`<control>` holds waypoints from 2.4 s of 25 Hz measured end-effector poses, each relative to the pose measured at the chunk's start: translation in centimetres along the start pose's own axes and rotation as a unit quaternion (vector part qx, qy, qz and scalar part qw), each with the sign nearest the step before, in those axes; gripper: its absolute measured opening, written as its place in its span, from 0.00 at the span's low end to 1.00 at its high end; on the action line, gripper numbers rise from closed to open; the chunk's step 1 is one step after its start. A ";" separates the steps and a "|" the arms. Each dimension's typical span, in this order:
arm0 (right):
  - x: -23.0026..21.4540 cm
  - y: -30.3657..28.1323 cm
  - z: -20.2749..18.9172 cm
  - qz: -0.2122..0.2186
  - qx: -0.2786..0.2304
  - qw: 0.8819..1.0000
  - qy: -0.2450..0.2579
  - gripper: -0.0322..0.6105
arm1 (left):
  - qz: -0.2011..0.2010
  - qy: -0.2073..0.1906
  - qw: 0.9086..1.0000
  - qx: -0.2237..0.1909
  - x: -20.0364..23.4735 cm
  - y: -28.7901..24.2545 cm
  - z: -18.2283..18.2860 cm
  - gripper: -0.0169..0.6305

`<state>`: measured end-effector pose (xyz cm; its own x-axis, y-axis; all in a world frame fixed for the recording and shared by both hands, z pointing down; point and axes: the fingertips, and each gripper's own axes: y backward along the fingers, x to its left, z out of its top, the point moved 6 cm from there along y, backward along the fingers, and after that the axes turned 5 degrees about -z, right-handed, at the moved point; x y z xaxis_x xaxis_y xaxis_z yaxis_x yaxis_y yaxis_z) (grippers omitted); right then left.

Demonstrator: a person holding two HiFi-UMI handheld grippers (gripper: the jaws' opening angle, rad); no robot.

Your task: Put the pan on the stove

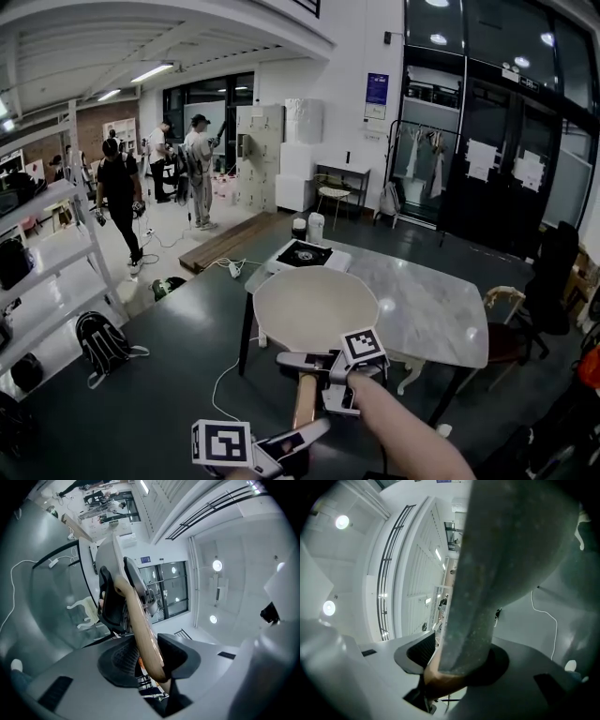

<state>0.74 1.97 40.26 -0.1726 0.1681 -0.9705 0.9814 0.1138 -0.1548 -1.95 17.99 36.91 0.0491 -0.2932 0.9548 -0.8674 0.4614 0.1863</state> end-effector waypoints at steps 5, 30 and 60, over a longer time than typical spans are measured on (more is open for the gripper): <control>0.2 -0.1 1.6 -0.012 0.005 1.000 0.017 0.38 | -0.002 -0.005 1.000 0.007 0.4 -0.8 1.3 0.23; -4.7 -1.4 21.0 -0.001 0.036 0.999 0.012 0.38 | 0.013 -0.001 0.999 -0.032 7.1 -11.7 16.5 0.22; -10.8 -4.9 38.7 -0.011 0.031 0.999 -0.027 0.40 | 0.048 0.020 0.998 -0.036 14.9 -18.5 33.1 0.23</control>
<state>1.04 -38.29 44.38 -0.1907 0.1127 -0.9752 0.9811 0.0565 -0.1853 -1.52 -22.63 40.05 -0.0109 -0.2126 0.9771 -0.8311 0.5453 0.1094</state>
